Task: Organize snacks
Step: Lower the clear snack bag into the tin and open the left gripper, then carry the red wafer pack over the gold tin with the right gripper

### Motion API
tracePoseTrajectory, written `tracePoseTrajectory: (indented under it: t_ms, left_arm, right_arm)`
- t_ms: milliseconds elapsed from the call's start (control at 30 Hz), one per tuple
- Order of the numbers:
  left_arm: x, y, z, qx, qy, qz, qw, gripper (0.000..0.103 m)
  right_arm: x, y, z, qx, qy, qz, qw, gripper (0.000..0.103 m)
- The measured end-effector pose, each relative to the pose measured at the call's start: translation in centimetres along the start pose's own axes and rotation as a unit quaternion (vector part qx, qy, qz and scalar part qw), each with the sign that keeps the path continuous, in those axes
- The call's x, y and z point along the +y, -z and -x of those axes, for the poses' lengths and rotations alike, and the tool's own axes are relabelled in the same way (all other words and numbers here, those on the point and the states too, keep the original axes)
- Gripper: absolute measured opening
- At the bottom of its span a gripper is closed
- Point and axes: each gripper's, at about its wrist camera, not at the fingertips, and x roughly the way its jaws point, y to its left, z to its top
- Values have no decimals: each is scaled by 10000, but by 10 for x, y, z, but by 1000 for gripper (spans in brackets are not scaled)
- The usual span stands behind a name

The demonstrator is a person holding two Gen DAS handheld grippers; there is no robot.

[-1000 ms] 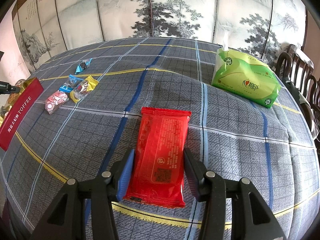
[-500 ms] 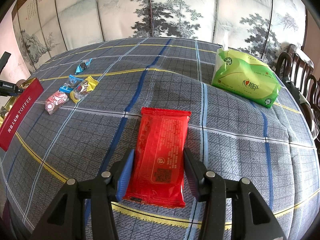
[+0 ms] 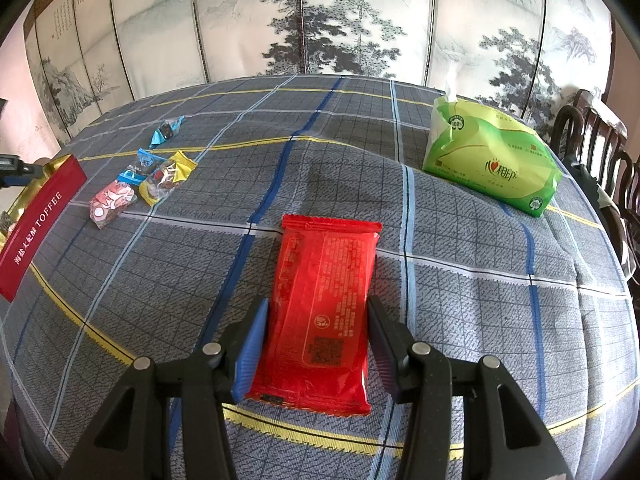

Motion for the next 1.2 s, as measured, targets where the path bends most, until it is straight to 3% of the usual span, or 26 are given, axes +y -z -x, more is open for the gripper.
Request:
tracePoseTrajectory:
  t_ms: [133, 267, 433, 633, 700, 767, 800, 867, 933, 1000, 1033, 1200]
  left_arm:
    - [15, 29, 37, -329, 69, 201, 9992, 76]
    - [28, 63, 69, -603, -163, 312, 9976, 78]
    - [45, 115, 108, -1035, 17, 685, 9923, 78]
    - [52, 156, 122, -889, 113, 600, 9942, 76]
    - [54, 163, 125, -900, 146, 620, 9939, 77]
    - [57, 167, 126, -794, 115, 589, 9950, 77]
    - [59, 168, 128, -805, 167, 589, 9949, 77]
    - [63, 173, 136, -952, 124, 543, 9939, 77]
    - [60, 175, 141, -1091, -43, 388, 9933, 78]
    - [55, 174, 139, -1081, -2, 265, 9938, 79]
    - [53, 175, 137, -1052, 33, 258, 9941, 79]
    - [38, 181, 130, -860, 314, 53, 9958, 79]
  right_arm:
    - [3, 1, 1, -3, 52, 10, 10000, 49]
    - [8, 6, 6, -4, 33, -75, 10000, 49]
    - [21, 10, 18, -44, -241, -268, 9993, 48]
    - [83, -12, 47, -391, -927, -77, 9949, 40]
    - [108, -22, 47, -438, -838, 160, 9954, 40]
    - [126, -29, 27, -186, -404, 510, 9977, 38]
    - [124, -29, 19, -59, -436, 404, 9982, 35]
    - [113, -28, 28, -223, -730, 22, 9971, 35]
    - [113, -26, 37, -235, -521, 185, 9982, 40]
    - [114, -26, 37, -91, -325, 291, 9990, 61]
    - [115, -26, 34, 59, -279, 301, 9991, 66]
    - [118, -18, 10, 594, 386, 348, 9969, 69]
